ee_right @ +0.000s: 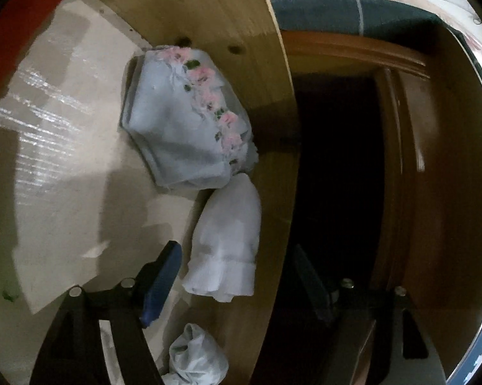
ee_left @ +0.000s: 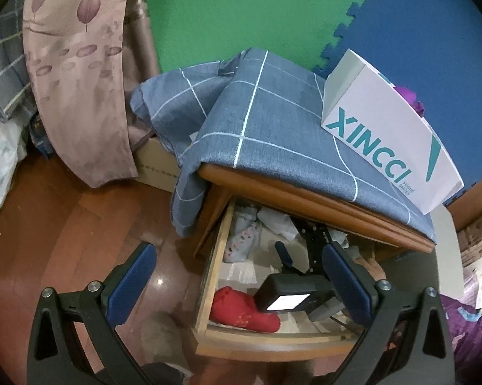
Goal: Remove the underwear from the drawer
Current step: 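Reach into the drawer and grasp the white sock with the right gripper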
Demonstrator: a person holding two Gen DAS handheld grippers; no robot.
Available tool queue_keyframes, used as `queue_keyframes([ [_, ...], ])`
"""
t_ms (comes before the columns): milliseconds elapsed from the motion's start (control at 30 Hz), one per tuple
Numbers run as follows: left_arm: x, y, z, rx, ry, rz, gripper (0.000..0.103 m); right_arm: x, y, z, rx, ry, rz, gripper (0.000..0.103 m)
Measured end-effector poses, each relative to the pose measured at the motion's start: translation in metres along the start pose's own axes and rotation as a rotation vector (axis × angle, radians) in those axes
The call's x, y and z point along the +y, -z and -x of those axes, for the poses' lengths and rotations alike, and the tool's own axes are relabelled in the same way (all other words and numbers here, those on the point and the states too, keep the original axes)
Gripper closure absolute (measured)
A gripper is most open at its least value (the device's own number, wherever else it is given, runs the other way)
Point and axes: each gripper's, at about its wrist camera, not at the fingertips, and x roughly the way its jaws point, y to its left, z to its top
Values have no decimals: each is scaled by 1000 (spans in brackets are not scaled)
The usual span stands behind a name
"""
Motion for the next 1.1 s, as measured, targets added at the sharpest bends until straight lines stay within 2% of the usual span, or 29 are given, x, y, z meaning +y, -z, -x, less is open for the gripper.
queue_keyframes([
  [67, 2, 0, 1, -2, 3, 9, 0, -2, -1, 3, 43, -30, -23, 28],
  [133, 4, -1, 2, -7, 9, 19, 0, -8, 0, 6, 54, -94, -59, 28],
  [167, 5, -1, 2, -7, 12, 24, 0, -11, 2, 6, 61, -99, -92, 28],
  [267, 8, -1, 2, -6, 34, 45, 0, -17, 2, 6, 34, -91, -138, 28],
  [433, 4, 1, 2, 4, 40, 22, 0, -24, -8, 6, -39, -7, -168, 28],
  [567, 3, 1, 3, -4, 35, 12, 0, -30, -19, 7, 21, -36, -154, 29],
  [600, 4, 0, 3, -3, 36, 16, 0, -31, -22, 11, 31, -61, -145, 34],
  [667, 6, 0, 3, -3, 39, 25, 0, -26, -27, 6, 69, -157, -132, 53],
  [733, 8, 0, 4, -6, 26, 25, 0, -26, -28, 12, 90, -174, -112, 52],
  [833, 11, 1, 6, -8, 22, 27, 0, -34, -26, 23, 91, -235, -162, 52],
  [933, 11, 2, 5, -1, 22, 30, 0, -48, -27, 23, 85, -177, -203, 52],
  [967, 10, 2, 6, -2, 21, 24, 0, -53, -28, 18, 96, -172, -225, 55],
  [1100, 5, 5, 9, -14, -8, -12, 0, -52, -36, -6, 165, -190, -224, 52],
])
